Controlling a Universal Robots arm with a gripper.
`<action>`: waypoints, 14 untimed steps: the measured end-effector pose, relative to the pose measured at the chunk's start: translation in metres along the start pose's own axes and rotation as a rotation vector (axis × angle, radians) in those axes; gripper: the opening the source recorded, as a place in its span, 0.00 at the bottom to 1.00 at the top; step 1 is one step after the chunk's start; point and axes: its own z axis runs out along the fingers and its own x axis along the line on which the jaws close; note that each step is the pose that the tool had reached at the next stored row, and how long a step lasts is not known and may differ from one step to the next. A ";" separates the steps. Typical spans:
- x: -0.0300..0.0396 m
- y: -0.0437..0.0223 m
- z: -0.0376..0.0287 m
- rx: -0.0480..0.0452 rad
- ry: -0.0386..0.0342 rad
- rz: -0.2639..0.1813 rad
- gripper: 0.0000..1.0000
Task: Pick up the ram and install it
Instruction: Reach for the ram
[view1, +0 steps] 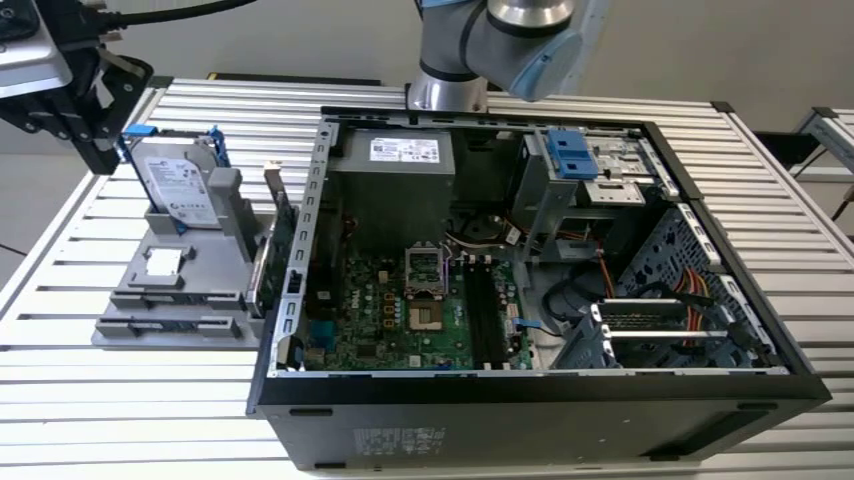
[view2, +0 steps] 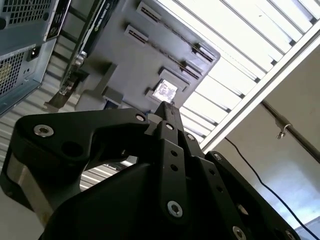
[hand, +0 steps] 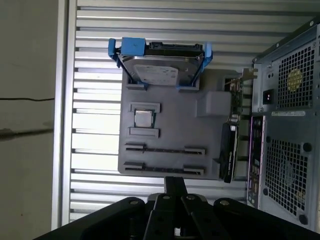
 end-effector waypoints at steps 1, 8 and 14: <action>0.0001 -0.0013 -0.0001 0.0000 0.0000 0.000 0.00; 0.0004 -0.0095 -0.0005 0.0001 0.0001 0.000 0.00; 0.0007 -0.0161 -0.0007 0.0000 0.0000 0.000 0.00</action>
